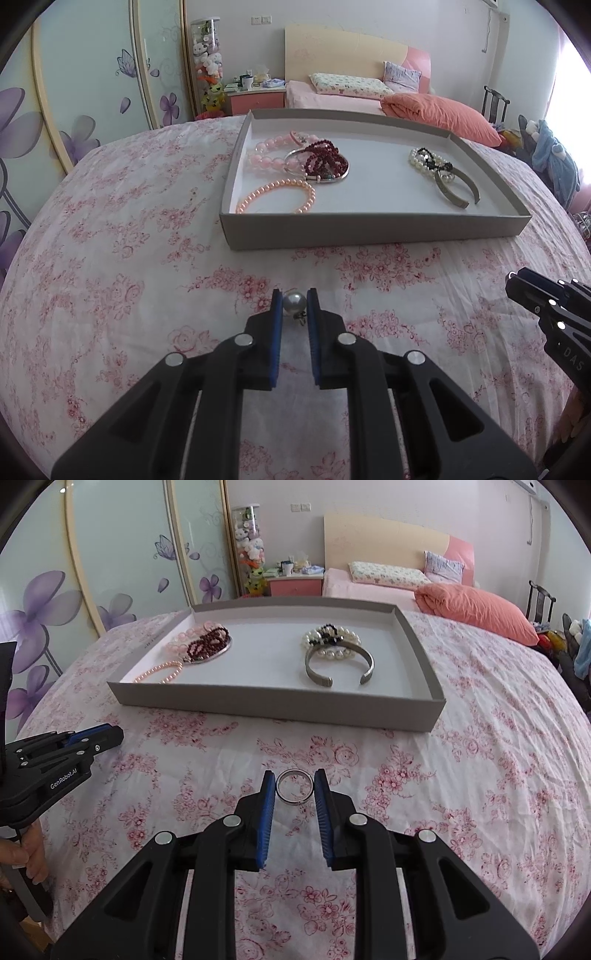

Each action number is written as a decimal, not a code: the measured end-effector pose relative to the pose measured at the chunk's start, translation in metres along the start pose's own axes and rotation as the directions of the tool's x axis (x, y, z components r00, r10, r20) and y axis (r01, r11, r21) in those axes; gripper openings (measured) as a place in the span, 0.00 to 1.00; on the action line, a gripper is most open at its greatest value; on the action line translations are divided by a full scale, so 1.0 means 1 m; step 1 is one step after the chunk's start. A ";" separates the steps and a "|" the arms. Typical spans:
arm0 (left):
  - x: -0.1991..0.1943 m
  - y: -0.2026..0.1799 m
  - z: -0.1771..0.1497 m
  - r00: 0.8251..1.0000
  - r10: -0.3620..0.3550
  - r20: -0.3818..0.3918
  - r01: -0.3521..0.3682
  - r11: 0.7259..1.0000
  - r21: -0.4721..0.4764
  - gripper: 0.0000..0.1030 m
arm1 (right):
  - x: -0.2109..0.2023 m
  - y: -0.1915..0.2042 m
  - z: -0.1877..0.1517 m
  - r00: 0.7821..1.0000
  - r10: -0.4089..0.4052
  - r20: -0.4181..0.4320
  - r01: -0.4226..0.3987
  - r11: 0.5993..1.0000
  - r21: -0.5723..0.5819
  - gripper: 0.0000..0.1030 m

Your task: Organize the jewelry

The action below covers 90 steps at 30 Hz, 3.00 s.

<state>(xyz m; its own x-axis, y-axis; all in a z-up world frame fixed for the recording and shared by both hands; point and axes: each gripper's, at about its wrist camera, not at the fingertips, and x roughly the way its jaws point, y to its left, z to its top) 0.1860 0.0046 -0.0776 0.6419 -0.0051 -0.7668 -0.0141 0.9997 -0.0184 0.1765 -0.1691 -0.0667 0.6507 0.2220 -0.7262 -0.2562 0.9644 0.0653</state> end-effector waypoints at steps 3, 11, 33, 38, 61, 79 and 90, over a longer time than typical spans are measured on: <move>-0.007 0.001 0.002 1.000 -0.003 0.026 0.003 1.000 -0.003 0.13 | -0.005 0.005 0.002 1.000 -0.004 0.025 0.005 1.000 -0.018 0.22; -0.032 -0.005 0.010 0.993 -0.008 0.121 0.007 1.000 0.005 0.13 | -0.021 0.009 0.011 0.995 -0.012 0.100 0.015 0.999 -0.032 0.22; -0.061 -0.012 0.051 0.947 -0.035 0.319 0.042 0.999 -0.015 0.14 | -0.063 0.000 0.063 0.919 -0.015 0.395 0.005 1.000 0.027 0.22; -0.049 -0.015 0.067 0.947 -0.048 0.319 0.054 0.998 -0.013 0.14 | -0.052 -0.003 0.081 0.910 -0.025 0.413 0.009 0.999 0.040 0.22; 0.034 -0.034 0.102 0.974 -0.101 0.204 0.105 0.994 -0.009 0.24 | 0.038 -0.017 0.109 0.967 -0.002 0.255 -0.024 0.995 0.098 0.34; -0.012 0.035 0.079 0.970 -0.064 0.235 0.108 0.978 -0.177 0.59 | -0.015 -0.031 0.080 0.948 -0.069 0.312 0.019 0.986 0.163 0.65; -0.066 0.042 0.036 0.951 -0.088 0.296 0.134 0.981 -0.140 0.86 | -0.057 -0.013 0.052 0.930 -0.090 0.356 0.044 0.990 0.134 0.93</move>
<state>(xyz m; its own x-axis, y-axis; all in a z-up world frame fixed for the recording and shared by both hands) 0.1701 0.0477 -0.0046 0.8384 -0.0860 -0.5382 -0.0352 0.9769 -0.2109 0.1799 -0.1869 0.0091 0.8828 0.1710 -0.4376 -0.1288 0.9838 0.1246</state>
